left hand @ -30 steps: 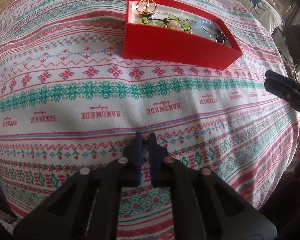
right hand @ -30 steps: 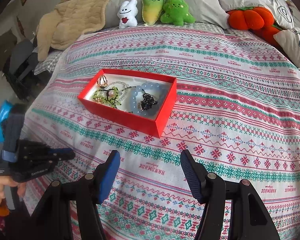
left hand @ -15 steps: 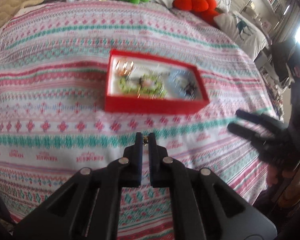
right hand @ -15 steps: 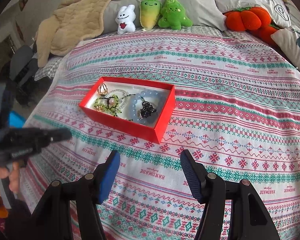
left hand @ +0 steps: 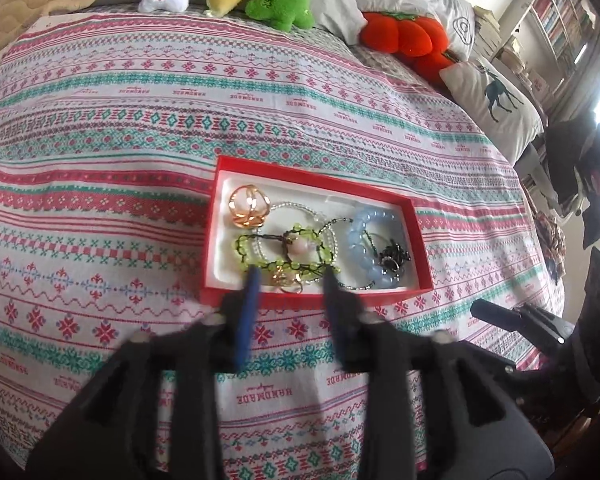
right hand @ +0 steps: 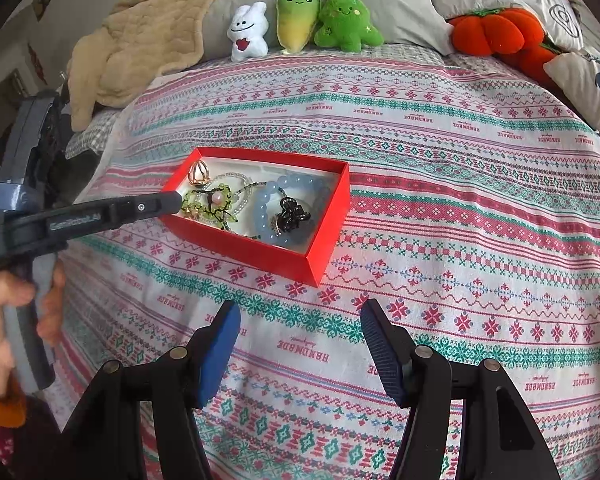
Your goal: Organize jewelry
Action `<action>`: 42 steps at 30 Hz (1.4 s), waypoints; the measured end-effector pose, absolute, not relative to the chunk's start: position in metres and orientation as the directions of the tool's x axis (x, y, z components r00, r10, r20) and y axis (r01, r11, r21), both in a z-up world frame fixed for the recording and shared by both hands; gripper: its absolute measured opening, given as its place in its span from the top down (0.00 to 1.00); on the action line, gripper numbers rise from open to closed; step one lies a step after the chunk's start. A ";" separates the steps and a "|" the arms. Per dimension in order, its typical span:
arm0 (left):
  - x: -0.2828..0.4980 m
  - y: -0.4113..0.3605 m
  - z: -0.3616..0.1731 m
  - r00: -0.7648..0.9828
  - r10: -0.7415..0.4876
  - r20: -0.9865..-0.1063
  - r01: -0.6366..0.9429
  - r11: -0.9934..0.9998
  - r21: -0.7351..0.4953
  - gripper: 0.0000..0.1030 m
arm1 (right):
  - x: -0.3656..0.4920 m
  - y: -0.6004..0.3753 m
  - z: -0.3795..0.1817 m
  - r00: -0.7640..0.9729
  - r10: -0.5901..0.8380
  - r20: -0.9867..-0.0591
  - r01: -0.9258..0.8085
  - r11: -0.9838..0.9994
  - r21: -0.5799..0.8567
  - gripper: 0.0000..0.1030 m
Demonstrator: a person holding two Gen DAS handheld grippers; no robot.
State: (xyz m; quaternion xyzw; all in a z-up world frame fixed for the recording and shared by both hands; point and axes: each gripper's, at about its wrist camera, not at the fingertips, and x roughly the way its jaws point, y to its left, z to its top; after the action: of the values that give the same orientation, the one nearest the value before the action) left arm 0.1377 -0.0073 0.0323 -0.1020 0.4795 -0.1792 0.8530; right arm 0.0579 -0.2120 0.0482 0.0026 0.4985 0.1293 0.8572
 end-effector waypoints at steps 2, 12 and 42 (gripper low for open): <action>0.132 -0.003 0.036 0.486 -0.386 -0.784 0.195 0.922 -0.334 0.48 | 0.060 -0.211 0.047 0.469 0.223 -0.855 -0.217 0.967 0.133 0.38; 0.084 0.002 0.029 0.479 -0.189 -0.857 0.079 0.982 -0.173 0.13 | 0.055 -0.211 0.046 0.464 0.158 -0.872 -0.147 0.984 0.100 0.24; 0.042 -0.005 0.020 0.555 0.011 -0.832 0.015 1.000 0.023 0.04 | 0.038 -0.189 0.030 0.487 -0.015 -0.873 -0.039 0.998 -0.039 0.17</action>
State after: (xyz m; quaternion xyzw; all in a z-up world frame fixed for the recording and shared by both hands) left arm 0.0423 -0.0047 0.0197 0.0136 0.4718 -0.0012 0.8816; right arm 0.0381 -0.1889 0.0296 -0.0269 0.5063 0.0071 0.8619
